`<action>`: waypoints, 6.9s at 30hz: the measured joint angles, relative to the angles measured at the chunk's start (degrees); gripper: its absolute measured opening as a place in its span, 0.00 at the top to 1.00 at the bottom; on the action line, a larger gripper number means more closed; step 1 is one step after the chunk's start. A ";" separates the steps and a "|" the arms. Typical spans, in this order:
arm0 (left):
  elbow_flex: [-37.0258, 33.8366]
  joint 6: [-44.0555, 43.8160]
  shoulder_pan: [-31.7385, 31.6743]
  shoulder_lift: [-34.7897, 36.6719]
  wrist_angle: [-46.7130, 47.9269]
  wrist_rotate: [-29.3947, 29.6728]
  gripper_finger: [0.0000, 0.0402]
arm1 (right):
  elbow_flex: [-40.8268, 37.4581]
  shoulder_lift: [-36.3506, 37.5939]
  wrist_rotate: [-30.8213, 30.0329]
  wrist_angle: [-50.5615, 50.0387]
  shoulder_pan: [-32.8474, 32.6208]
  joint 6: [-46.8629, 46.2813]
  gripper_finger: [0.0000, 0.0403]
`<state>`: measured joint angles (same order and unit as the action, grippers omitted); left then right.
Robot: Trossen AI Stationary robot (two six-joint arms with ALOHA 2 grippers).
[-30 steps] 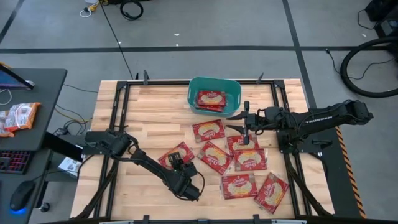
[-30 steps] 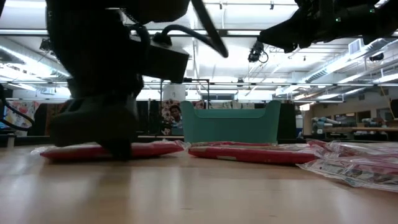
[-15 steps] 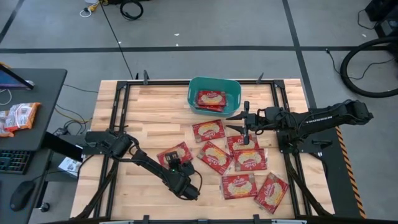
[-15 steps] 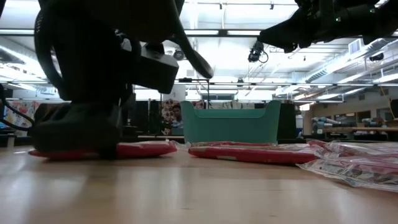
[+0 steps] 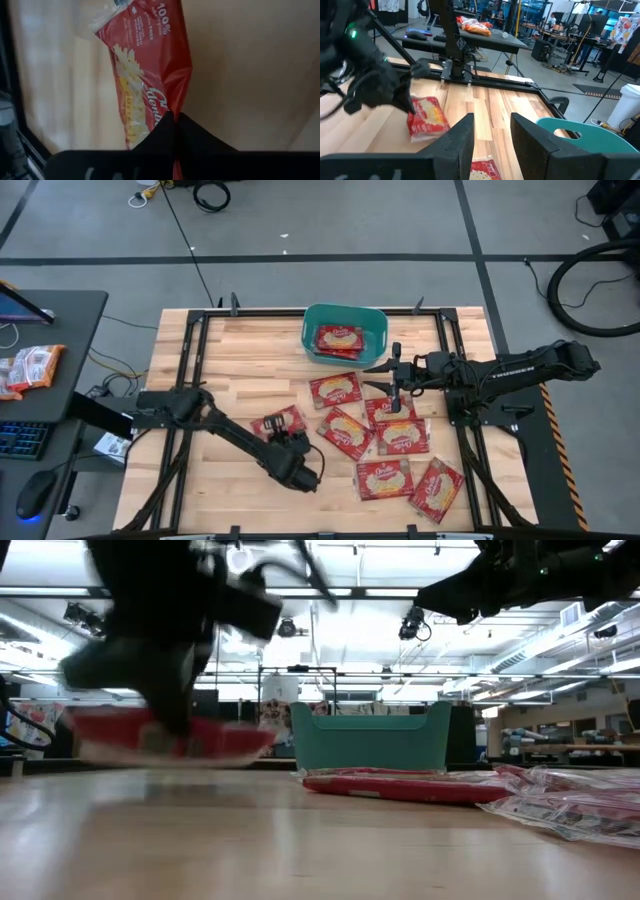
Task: Sort popcorn bags into baskets
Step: Put the red popcorn bag into the blue bin
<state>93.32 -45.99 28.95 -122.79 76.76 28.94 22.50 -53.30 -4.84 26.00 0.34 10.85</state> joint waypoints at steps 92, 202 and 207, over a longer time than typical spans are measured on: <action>0.00 47.79 -25.54 2.12 -45.65 -10.05 0.66 | -0.02 1.06 -1.46 -2.19 0.07 1.77 0.67; 0.02 62.02 -29.26 8.42 -40.79 -21.50 0.57 | -0.02 1.07 -1.08 -2.51 0.00 2.36 0.67; 0.02 55.52 -25.67 5.75 -42.97 -26.64 0.58 | 0.00 1.07 -1.09 -2.03 0.00 2.21 0.67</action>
<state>93.34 9.53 3.27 -117.04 33.79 2.31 22.50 -52.23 -5.93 23.97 0.34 13.06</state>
